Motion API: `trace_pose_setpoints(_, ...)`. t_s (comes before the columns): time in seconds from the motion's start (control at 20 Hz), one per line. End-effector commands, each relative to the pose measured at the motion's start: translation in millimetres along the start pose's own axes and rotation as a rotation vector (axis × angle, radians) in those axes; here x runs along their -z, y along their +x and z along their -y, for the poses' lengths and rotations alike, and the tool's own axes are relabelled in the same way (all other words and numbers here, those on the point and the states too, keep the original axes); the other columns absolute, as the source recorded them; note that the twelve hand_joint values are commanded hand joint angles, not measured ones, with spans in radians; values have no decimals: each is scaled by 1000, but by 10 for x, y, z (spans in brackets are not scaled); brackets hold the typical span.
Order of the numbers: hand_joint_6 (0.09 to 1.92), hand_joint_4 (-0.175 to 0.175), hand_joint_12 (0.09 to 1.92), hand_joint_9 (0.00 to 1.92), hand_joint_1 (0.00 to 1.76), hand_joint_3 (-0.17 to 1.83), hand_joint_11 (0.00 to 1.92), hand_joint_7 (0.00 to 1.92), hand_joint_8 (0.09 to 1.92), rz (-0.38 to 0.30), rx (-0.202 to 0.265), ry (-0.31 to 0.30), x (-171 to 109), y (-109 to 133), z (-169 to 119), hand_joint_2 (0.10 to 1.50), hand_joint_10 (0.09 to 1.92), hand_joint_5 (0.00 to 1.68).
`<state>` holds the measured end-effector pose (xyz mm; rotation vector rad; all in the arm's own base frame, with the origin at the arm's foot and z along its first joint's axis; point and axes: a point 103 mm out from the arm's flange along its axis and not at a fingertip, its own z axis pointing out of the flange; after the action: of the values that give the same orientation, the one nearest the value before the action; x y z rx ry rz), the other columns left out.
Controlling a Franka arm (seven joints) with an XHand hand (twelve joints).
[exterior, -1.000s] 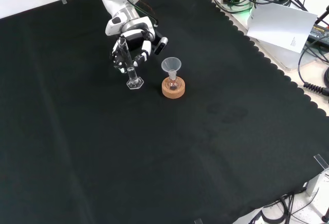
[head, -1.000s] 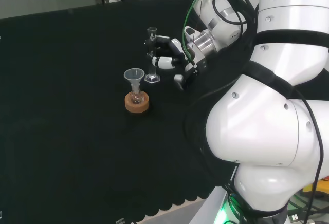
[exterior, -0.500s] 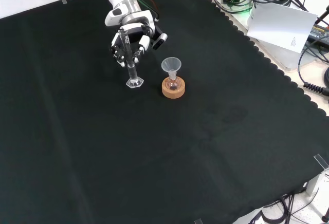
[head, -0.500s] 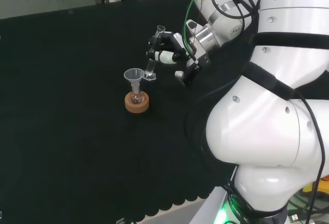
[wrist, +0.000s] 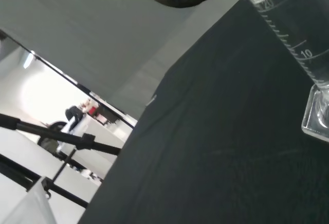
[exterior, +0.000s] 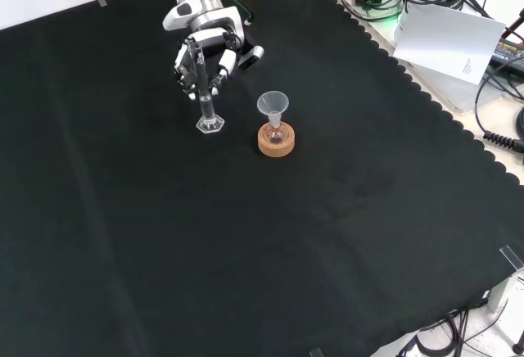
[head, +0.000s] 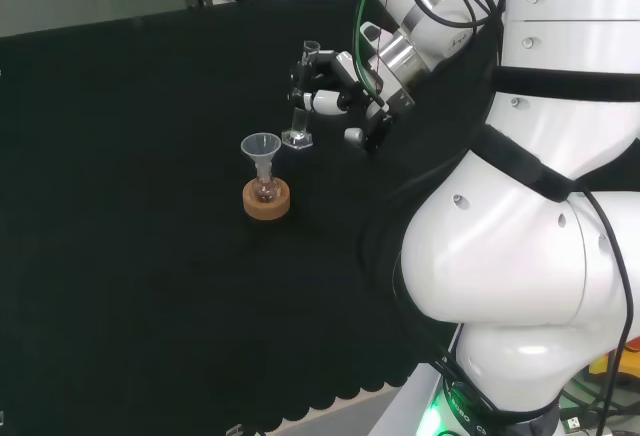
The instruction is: Pick up the graduated cylinder.
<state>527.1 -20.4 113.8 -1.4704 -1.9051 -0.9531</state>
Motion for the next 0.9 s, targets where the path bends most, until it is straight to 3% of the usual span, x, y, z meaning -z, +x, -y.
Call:
trace_pose_setpoints(0.05,1128,-175,841,1321,1246,-1,1109,919,1127,140,-5,77,178,94,-10,1156,222,886)
trace_pose_setpoints(0.5,1103,-175,825,1354,1250,-2,1148,940,1098,312,-31,169,472,337,60,1147,202,902)
trace_pose_setpoints(0.9,1068,-175,804,1389,1255,-2,1167,966,1060,435,-59,242,621,549,287,1135,170,924)
